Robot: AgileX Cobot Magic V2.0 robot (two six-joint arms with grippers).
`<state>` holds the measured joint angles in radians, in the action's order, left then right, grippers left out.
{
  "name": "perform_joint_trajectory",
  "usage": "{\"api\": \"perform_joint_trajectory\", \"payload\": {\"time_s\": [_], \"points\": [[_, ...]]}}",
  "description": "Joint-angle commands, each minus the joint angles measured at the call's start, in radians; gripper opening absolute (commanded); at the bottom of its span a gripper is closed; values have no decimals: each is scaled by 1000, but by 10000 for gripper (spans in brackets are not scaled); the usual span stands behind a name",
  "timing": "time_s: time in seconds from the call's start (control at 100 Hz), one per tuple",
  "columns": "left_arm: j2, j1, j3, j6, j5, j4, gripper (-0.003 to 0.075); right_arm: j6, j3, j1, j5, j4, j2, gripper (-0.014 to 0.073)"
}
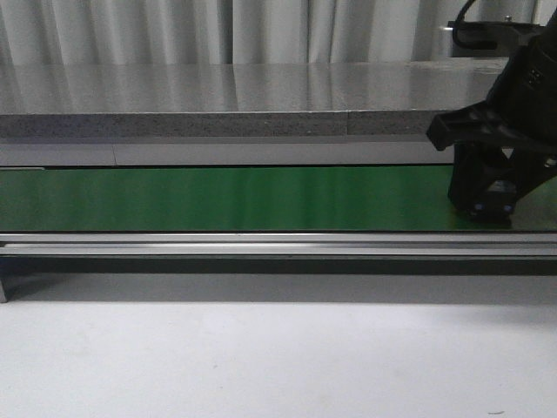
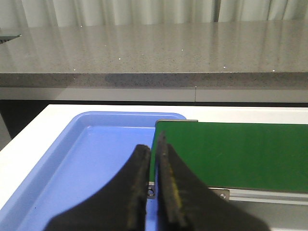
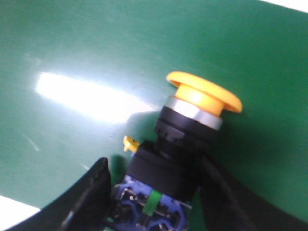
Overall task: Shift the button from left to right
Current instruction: 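Lower the right gripper onto the button at the belt's end and grasp, then lift the button off the belt and lower it into the green tray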
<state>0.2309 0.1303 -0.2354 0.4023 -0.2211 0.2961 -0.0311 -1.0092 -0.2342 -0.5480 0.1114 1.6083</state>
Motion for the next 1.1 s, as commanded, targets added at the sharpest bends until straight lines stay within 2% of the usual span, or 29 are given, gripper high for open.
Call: {"api": "perform_joint_trajectory", "payload": {"time_s": [0.0,0.24,0.45,0.78,0.92,1.09], "points": [[7,-5,-28,-4,78,15,5,-11,-54,1,3,-12,-50,164],[7,-5,-28,-4,78,15,5,-11,-170,64,-13,-139,-128,164],[7,-5,-28,-4,78,15,5,-11,-224,237,-6,-259,-141,164],[7,-5,-28,-4,78,15,5,-11,-224,562,-4,-265,-116,164],[7,-5,-28,-4,78,15,5,-11,-224,642,16,-265,-80,164],[7,-5,-28,-4,78,15,5,-11,-224,674,15,-265,1,164]]}}
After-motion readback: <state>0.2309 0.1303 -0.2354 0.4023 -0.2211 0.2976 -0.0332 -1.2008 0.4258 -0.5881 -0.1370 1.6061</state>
